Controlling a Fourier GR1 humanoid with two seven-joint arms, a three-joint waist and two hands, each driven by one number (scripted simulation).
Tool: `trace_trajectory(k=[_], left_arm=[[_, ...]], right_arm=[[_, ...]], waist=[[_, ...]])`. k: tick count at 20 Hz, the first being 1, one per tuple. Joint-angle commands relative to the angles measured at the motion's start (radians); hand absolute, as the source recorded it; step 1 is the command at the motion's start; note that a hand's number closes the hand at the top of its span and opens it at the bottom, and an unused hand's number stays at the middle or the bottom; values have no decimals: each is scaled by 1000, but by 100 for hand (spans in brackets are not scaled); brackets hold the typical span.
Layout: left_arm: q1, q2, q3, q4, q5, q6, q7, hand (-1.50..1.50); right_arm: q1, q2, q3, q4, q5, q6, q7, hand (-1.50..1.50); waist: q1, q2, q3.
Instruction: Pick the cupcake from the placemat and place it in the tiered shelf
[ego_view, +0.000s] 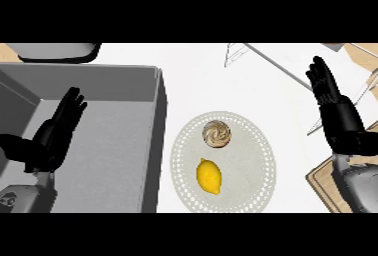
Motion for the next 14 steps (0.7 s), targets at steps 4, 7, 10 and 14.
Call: trace_trajectory(k=[4, 7, 10, 14], left_arm=[[-132, -1, 20, -34, -40, 62, 149, 0], [-77, -8, 24, -26, -21, 46, 139, 0], [-104, -22, -6, -69, -21, 48, 211, 0], [-98, 8, 56, 19, 4, -16, 141, 0]], right_arm=[[-213, 54, -68, 137, 33, -43, 78, 150], [-99, -91, -50, 215, 281, -221, 209, 150], [-162, 216, -160, 202, -56, -214, 181, -150], [-84, 221, -128, 104, -128, -32, 51, -150]], waist=[[23, 11, -26], [-3, 14, -37], [29, 12, -23], [11, 9, -26]])
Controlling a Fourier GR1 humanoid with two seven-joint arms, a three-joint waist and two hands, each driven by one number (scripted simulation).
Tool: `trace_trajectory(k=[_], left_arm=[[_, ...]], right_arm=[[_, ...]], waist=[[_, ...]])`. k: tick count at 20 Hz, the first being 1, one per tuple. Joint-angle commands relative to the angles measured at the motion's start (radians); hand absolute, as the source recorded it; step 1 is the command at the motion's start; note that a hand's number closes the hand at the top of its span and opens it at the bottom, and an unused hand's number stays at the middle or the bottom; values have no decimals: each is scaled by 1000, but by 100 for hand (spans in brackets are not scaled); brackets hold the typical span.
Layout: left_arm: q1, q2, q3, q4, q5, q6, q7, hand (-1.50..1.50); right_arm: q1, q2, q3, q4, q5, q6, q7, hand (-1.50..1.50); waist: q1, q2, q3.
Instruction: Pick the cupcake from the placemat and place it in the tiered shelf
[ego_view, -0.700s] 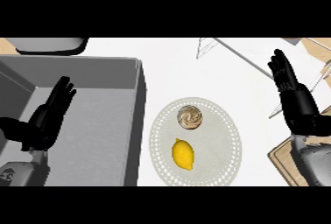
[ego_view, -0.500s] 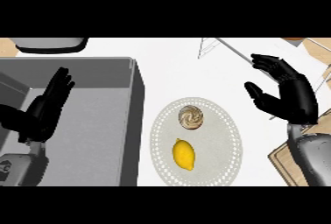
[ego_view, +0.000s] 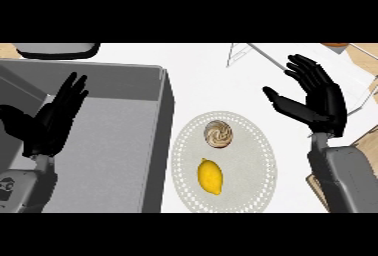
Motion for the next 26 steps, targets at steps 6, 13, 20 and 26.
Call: trace_trajectory(k=[6, 13, 20, 26], left_arm=[[-8, -6, 28, 1, -6, -5, 24, 0], [-19, -15, 3, 16, -14, -14, 26, 0], [-65, -18, 8, 5, -19, -1, 67, 0], [-10, -41, 21, -23, -36, 6, 36, 0]], right_arm=[[8, -134, 139, -234, 17, 170, 319, -150], [-168, -366, 372, -208, 264, 338, 658, -150], [-396, -262, 560, -228, 415, 466, 1074, -150], [-428, -97, 569, -151, 450, 530, 1172, -150]], waist=[[-9, -9, -2], [23, -11, -11], [18, -5, -4], [5, -3, -1]])
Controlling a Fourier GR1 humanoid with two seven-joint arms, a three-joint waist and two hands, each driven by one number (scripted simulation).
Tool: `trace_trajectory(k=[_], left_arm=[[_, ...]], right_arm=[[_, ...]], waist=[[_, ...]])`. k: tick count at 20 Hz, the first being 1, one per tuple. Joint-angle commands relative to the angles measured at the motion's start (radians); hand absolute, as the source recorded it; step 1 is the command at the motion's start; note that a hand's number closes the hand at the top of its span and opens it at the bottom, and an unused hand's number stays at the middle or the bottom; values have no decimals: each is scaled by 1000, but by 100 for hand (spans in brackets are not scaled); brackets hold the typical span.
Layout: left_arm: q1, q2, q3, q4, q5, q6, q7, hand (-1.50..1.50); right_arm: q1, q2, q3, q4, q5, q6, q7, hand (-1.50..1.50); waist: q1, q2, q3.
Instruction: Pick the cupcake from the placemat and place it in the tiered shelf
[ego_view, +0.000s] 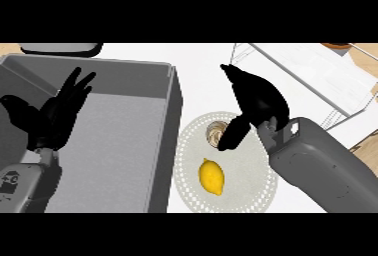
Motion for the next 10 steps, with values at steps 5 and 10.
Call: trace_trajectory(k=[5, 10], left_arm=[[22, -40, -23, -37, -24, 21, 4, 0], [-16, -23, 8, -15, -22, 29, 28, 0]], right_arm=[[-60, 123, 84, 110, 63, 117, 218, -150], [-37, 166, 128, 131, 103, 133, 257, -150]], waist=[[-9, -2, 2], [-21, -2, 2]])
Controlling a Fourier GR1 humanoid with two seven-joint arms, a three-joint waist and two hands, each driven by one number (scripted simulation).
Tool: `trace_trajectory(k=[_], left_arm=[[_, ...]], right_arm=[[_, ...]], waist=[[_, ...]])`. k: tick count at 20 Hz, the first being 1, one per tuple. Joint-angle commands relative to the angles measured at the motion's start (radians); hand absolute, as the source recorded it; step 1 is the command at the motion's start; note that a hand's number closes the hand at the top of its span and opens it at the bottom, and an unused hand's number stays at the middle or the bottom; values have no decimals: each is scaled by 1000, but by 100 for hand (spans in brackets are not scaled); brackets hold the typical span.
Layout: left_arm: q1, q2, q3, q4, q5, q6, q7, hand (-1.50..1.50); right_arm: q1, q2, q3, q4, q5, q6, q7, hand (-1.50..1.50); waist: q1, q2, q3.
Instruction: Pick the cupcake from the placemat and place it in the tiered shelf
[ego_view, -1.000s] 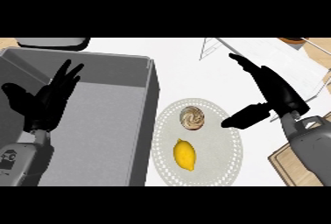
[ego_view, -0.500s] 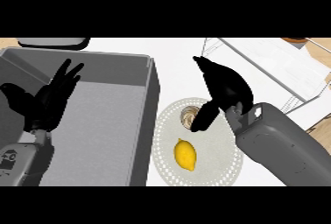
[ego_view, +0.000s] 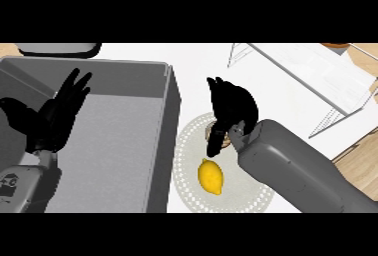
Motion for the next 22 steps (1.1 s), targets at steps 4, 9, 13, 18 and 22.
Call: trace_trajectory(k=[4, 9, 13, 18, 22], left_arm=[[3, -8, 18, 12, 10, -32, -25, 0], [-30, -18, 16, 23, -27, -7, 7, 0], [21, -28, 11, -28, -27, -8, 16, 0], [16, -36, 26, -47, -18, -23, 27, 0], [6, -50, 16, -2, -37, -30, 3, 0]], right_arm=[[-11, 69, 30, 82, 41, 91, 155, -150], [50, 84, 26, 42, 73, 103, 149, -150], [59, 72, -15, 76, 90, 127, 99, -150], [113, 156, 5, 115, 193, 45, 98, -150], [143, 91, -81, 78, 199, 101, 25, -150]], waist=[[0, 1, -1], [-10, 1, 0], [-4, 0, 0], [0, 1, 0], [-7, 2, 0]])
